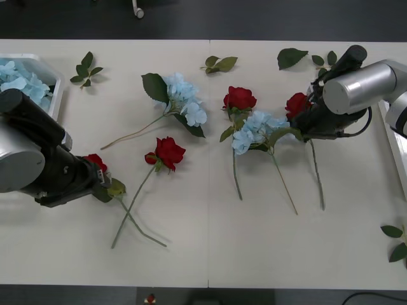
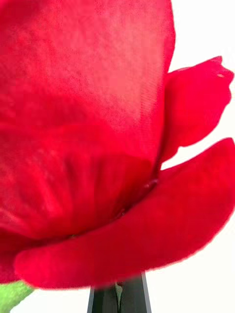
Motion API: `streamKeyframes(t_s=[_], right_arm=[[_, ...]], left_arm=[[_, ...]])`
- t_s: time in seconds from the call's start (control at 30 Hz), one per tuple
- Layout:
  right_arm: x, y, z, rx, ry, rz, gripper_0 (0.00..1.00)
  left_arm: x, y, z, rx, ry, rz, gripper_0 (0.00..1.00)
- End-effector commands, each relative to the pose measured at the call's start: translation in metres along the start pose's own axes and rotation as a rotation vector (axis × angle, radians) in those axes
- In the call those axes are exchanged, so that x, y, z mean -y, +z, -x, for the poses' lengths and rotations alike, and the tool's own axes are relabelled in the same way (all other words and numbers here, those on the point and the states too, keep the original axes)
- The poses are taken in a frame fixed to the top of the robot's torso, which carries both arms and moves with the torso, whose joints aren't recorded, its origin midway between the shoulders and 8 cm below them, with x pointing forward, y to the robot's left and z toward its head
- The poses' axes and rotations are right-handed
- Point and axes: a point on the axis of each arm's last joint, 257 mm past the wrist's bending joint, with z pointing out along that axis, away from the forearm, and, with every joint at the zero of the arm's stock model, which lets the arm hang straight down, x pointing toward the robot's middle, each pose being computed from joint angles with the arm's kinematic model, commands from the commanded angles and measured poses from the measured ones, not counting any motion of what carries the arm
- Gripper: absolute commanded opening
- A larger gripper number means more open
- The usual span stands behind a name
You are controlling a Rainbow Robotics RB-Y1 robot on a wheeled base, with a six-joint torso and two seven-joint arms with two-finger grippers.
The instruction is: Put the red flowers into the right box and the blue flowers into the left box
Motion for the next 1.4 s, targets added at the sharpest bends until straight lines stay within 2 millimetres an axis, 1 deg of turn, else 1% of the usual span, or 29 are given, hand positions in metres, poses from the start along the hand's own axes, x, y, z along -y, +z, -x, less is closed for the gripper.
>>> streamKeyframes(t_s=[0.03, 0.2, 0.27, 0.3, 0.37, 0.4, 0.47, 0.5, 0.53, 0.57, 0.6, 0.63, 0.7, 0.8, 0.83, 0.9, 0.93, 0.97, 1.0, 1.13, 1.27, 1.4], right_arm=[[0.032, -0.062, 0.052, 0.066, -0.135, -0.033, 0.0], [0.071, -0.103, 0.066, 0.066, -0.277, -0.104, 0.0], [0.097, -0.122, 0.071, 0.072, -0.339, -0.158, 0.0], [0.104, -0.127, 0.072, 0.074, -0.354, -0.174, 0.0], [0.13, -0.142, 0.075, 0.079, -0.385, -0.224, 0.0], [0.134, -0.145, 0.075, 0.08, -0.386, -0.232, 0.0], [0.163, -0.159, 0.074, 0.079, -0.398, -0.277, 0.0], [0.175, -0.165, 0.073, 0.077, -0.401, -0.297, 0.0], [0.181, -0.167, 0.073, 0.075, -0.404, -0.307, 0.0], [0.195, -0.174, 0.072, 0.071, -0.407, -0.33, 0.0], [0.205, -0.177, 0.07, 0.065, -0.411, -0.349, 0.0], [0.21, -0.18, 0.07, 0.063, -0.414, -0.361, 0.0], [0.231, -0.184, 0.065, 0.05, -0.401, -0.406, 0.0], [0.26, -0.182, 0.058, 0.041, -0.371, -0.459, 0.0], [0.265, -0.181, 0.057, 0.044, -0.364, -0.467, 0.0], [0.283, -0.173, 0.052, 0.061, -0.332, -0.484, 0.0], [0.287, -0.171, 0.051, 0.065, -0.325, -0.488, 0.0], [0.3, -0.166, 0.047, 0.077, -0.306, -0.503, 0.0], [0.303, -0.163, 0.045, 0.08, -0.3, -0.506, 0.0], [0.333, -0.145, 0.032, 0.112, -0.223, -0.532, 0.0], [0.354, -0.133, 0.023, 0.144, -0.159, -0.553, 0.0], [0.364, -0.115, 0.021, 0.197, -0.119, -0.575, 0.0]], left_arm=[[0.02, 0.009, 0.016, 0.022, -0.104, 0.001, 1.0], [0.03, 0.026, 0.015, -0.007, -0.163, 0.006, 1.0], [0.032, 0.034, 0.014, -0.013, -0.184, 0.013, 1.0], [0.033, 0.036, 0.013, -0.016, -0.19, 0.014, 1.0], [0.032, 0.042, 0.009, -0.03, -0.204, 0.023, 1.0], [0.032, 0.043, 0.009, -0.031, -0.207, 0.025, 1.0], [0.029, 0.048, 0.006, -0.042, -0.224, 0.036, 1.0], [0.027, 0.05, 0.006, -0.041, -0.229, 0.042, 1.0], [0.027, 0.051, 0.005, -0.04, -0.232, 0.043, 1.0], [0.024, 0.052, 0.006, -0.035, -0.238, 0.05, 1.0], [0.022, 0.053, 0.006, -0.033, -0.242, 0.056, 1.0], [0.021, 0.053, 0.007, -0.031, -0.245, 0.057, 1.0], [0.018, 0.056, 0.006, -0.031, -0.253, 0.065, 1.0], [0.016, 0.063, 0.005, -0.04, -0.268, 0.066, 1.0], [0.014, 0.065, 0.006, -0.04, -0.271, 0.068, 1.0], [0.016, 0.072, 0.005, -0.042, -0.279, 0.052, 1.0], [0.015, 0.074, 0.005, -0.041, -0.281, 0.051, 1.0], [0.016, 0.077, 0.005, -0.039, -0.28, 0.043, 1.0], [0.016, 0.078, 0.003, -0.041, -0.283, 0.039, 1.0], [0.02, 0.084, -0.006, -0.057, -0.277, 0.03, 1.0], [0.025, 0.089, -0.013, -0.065, -0.273, 0.021, 1.0], [0.029, 0.091, -0.019, -0.073, -0.268, 0.013, 0.99]])
